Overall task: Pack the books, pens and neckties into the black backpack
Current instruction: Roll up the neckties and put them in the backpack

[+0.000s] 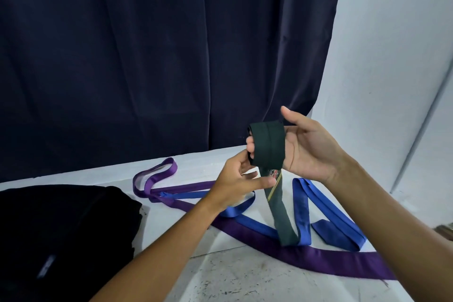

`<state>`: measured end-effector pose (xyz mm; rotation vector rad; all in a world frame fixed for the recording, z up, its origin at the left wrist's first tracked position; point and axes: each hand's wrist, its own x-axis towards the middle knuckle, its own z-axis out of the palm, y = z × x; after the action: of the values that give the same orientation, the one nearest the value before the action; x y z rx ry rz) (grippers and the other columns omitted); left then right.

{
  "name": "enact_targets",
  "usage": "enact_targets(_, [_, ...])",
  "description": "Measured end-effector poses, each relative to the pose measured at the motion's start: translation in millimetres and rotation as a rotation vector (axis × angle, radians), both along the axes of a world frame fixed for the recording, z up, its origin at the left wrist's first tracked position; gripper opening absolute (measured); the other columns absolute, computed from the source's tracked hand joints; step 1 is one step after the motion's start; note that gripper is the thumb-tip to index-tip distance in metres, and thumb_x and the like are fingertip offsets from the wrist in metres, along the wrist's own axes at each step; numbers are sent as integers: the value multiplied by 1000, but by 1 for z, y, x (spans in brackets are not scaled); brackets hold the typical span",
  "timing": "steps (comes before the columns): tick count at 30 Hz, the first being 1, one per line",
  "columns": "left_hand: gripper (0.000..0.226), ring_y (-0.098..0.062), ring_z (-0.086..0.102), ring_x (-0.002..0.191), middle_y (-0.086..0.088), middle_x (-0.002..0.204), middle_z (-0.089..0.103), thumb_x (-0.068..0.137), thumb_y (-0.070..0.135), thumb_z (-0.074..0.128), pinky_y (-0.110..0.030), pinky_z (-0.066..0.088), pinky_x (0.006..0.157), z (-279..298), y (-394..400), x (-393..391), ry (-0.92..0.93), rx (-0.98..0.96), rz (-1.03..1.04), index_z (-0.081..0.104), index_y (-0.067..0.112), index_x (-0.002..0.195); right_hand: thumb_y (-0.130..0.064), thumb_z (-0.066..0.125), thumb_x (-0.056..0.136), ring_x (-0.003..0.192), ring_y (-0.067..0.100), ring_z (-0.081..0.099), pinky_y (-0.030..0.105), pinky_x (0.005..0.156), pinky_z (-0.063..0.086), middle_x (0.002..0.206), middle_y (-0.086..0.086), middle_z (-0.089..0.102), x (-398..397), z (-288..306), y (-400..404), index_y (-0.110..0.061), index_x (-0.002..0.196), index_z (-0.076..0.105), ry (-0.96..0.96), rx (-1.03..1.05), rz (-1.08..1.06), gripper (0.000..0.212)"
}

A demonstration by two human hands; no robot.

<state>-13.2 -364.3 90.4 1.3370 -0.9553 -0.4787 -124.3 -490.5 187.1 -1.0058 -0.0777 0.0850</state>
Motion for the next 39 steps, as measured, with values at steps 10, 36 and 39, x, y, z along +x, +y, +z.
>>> enact_targets(10, [32, -6, 62, 65, 6, 63, 67, 86, -14, 57, -26, 52, 65, 16, 1, 18, -66, -48, 298, 73, 11, 74, -38, 42, 93, 93, 32, 71, 40, 85, 58, 104, 26, 70, -12, 5, 12, 9, 109, 68, -9, -31, 66, 56])
enact_targets(36, [24, -21, 72, 77, -19, 96, 74, 68, 8, 74, -27, 58, 65, 9, 57, -34, 597, 145, -71, 76, 3, 92, -36, 52, 90, 107, 37, 66, 39, 90, 56, 114, 27, 64, 26, -35, -1, 10, 131, 48, -87, -127, -351, 62])
enact_targets(39, [23, -21, 73, 76, -18, 95, 74, 70, 5, 72, -26, 58, 65, 15, 64, -37, 627, 138, -113, 75, 2, 92, -41, 47, 91, 106, 36, 66, 39, 91, 56, 114, 26, 63, 28, -45, -6, 7, 126, 52, -87, -216, -346, 60])
